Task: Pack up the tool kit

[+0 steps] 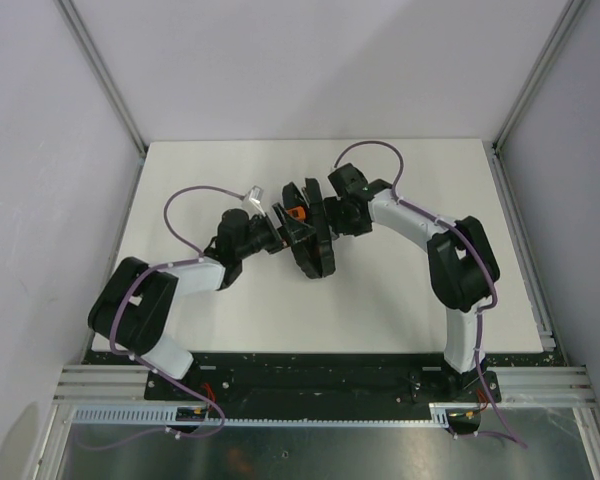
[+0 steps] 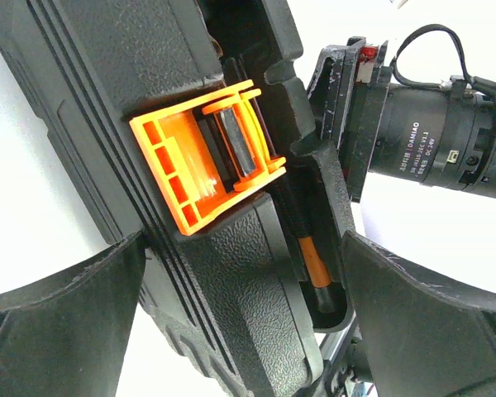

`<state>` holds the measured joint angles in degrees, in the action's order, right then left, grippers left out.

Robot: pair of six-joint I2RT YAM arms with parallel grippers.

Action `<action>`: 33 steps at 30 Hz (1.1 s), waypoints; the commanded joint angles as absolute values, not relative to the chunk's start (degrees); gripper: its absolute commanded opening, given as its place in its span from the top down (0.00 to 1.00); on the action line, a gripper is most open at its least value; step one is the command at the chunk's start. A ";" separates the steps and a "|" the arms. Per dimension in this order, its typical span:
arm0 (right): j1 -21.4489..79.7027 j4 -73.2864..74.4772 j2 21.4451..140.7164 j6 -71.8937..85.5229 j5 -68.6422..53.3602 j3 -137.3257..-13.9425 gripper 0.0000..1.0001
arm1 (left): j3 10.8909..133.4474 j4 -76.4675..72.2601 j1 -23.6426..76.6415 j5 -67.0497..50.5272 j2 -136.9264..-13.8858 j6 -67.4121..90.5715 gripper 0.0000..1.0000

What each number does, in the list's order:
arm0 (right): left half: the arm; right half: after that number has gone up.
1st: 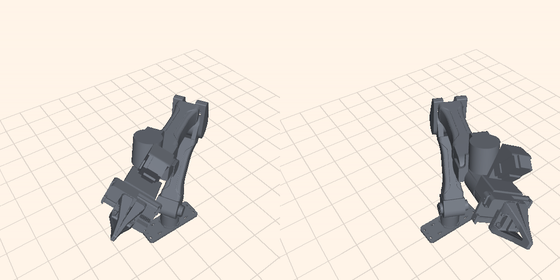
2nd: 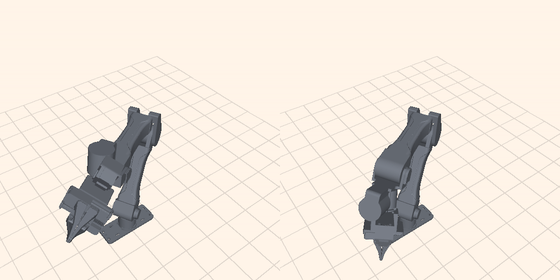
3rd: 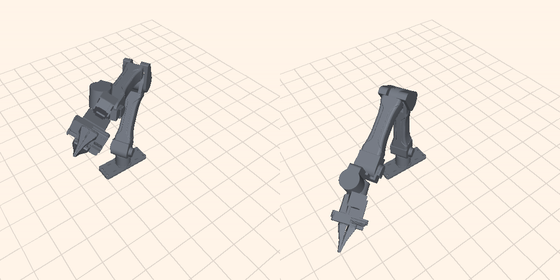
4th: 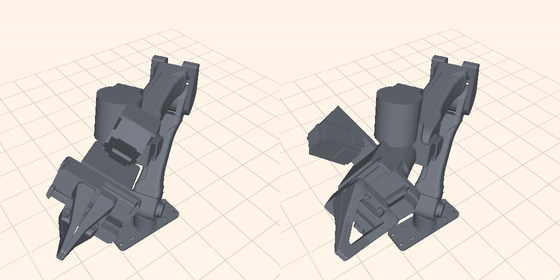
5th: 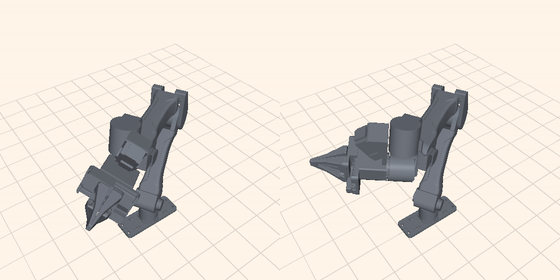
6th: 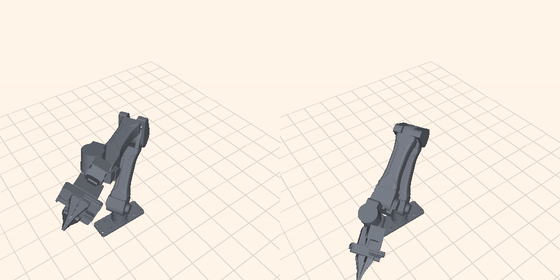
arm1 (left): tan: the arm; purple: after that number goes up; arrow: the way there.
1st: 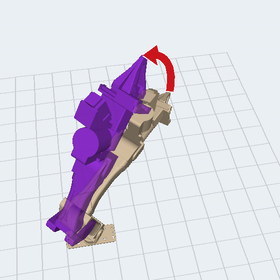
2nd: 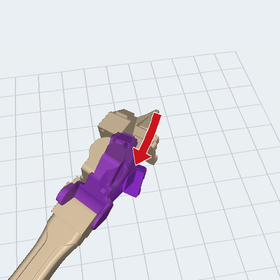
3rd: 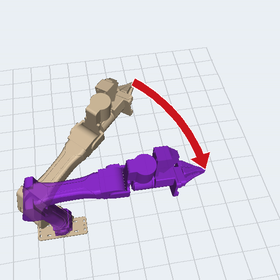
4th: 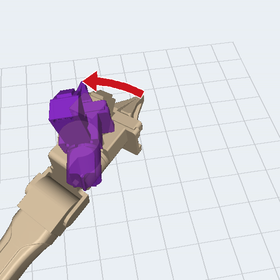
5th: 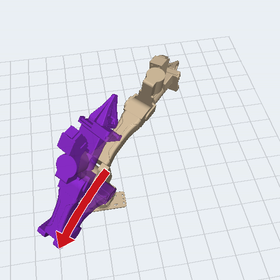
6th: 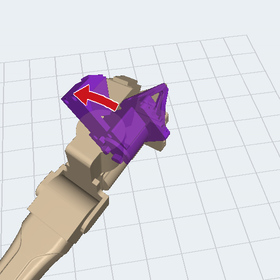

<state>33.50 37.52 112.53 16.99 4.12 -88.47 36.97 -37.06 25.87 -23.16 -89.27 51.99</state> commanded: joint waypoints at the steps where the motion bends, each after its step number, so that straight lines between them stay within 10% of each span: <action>1: 39.50 35.95 113.90 16.62 -0.07 -91.86 0.36 | 44.04 -57.07 29.67 -30.47 -84.77 51.66 0.01; 33: 46.86 39.15 117.00 13.95 5.27 -98.01 0.40 | 56.40 -28.13 32.14 -30.33 -89.90 41.53 0.01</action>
